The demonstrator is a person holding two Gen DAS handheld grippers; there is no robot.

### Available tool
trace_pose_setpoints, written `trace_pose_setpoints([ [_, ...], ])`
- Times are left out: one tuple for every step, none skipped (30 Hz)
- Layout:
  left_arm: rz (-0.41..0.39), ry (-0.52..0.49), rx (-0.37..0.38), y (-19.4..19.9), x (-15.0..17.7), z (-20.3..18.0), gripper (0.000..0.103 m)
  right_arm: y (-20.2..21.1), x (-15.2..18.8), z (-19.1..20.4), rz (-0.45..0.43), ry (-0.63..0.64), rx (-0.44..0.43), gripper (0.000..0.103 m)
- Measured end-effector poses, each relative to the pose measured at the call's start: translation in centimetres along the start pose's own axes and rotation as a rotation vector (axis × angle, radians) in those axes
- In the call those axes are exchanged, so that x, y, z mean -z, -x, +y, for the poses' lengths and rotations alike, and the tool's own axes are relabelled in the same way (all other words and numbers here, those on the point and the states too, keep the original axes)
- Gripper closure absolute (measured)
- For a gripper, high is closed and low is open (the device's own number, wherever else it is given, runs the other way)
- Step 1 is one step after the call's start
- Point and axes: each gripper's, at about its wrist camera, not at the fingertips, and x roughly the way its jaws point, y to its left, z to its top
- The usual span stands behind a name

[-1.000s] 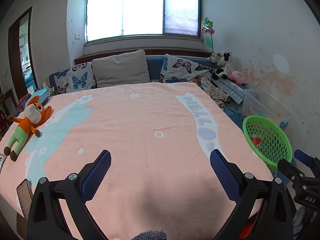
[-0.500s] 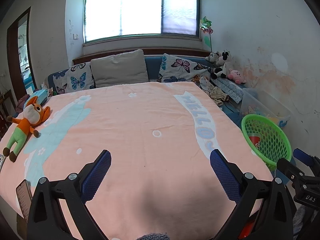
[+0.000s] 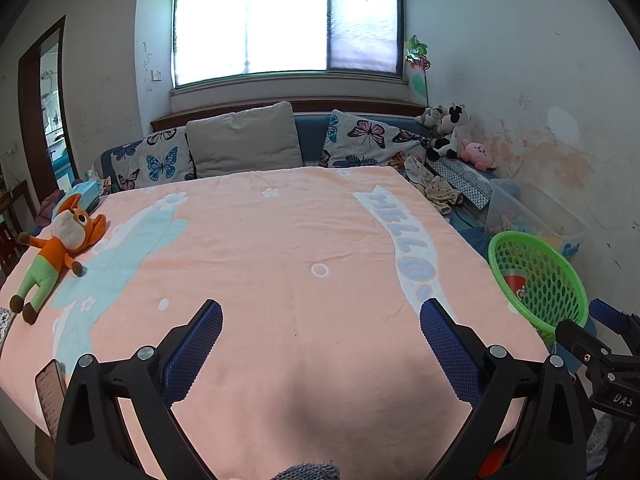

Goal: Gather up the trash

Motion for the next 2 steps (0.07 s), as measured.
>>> trace_pose_setpoints([
  [0.000,0.001,0.001,-0.02,0.02,0.07,0.007,0.00,-0.01,-0.05,0.000,0.000,0.001,0.004],
  [0.000,0.003,-0.002,0.01,0.07,0.11,0.007,0.00,-0.02,-0.04,0.000,0.000,-0.001,0.004],
])
